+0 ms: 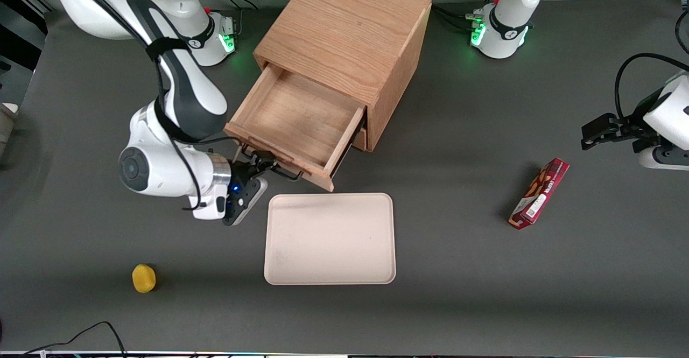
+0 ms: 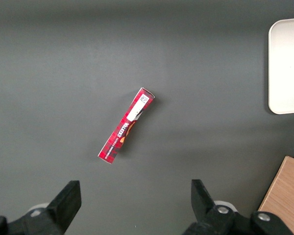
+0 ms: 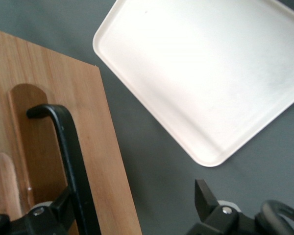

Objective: Open upper drawer

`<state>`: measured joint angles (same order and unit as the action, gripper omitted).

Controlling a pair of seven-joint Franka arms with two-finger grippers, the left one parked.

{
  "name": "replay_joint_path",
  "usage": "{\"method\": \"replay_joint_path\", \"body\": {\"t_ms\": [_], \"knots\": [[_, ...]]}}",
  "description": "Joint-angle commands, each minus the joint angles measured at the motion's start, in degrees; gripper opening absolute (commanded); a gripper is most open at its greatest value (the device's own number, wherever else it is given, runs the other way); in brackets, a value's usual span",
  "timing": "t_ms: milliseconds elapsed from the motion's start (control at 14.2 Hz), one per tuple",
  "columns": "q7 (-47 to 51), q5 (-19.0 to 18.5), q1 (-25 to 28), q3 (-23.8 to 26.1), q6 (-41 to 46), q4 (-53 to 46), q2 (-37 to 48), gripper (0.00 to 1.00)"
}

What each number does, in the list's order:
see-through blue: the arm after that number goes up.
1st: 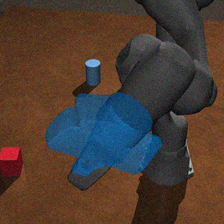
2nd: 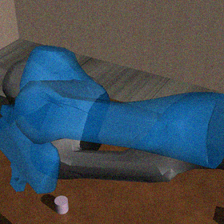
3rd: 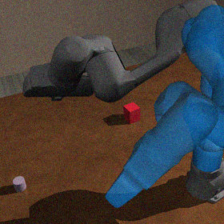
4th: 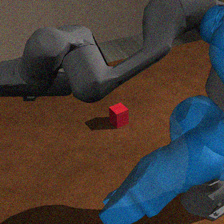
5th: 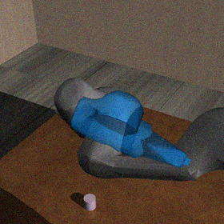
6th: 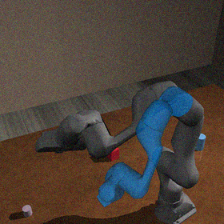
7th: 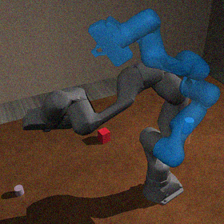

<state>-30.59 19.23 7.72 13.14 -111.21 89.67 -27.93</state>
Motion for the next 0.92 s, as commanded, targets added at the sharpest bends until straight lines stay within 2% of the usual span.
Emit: {"method": "replay_joint_path", "body": {"t_ms": [0,71,494,635,847], "knots": [[-1.9,-2.5,0.4,-1.2,2.0,-5.3,-3.5,1.0],[-2.0,-3.7,0.1,-1.2,3.0,-6.7,-4.5,1.0],[-0.7,-3.9,0.5,-3.2,14.9,-16.3,-4.4,1.0],[-0.6,-4.1,0.5,-3.4,19.0,-18.0,-1.4,1.0],[4.6,-4.3,0.4,-3.5,23.0,-18.2,4.7,1.0]]}}
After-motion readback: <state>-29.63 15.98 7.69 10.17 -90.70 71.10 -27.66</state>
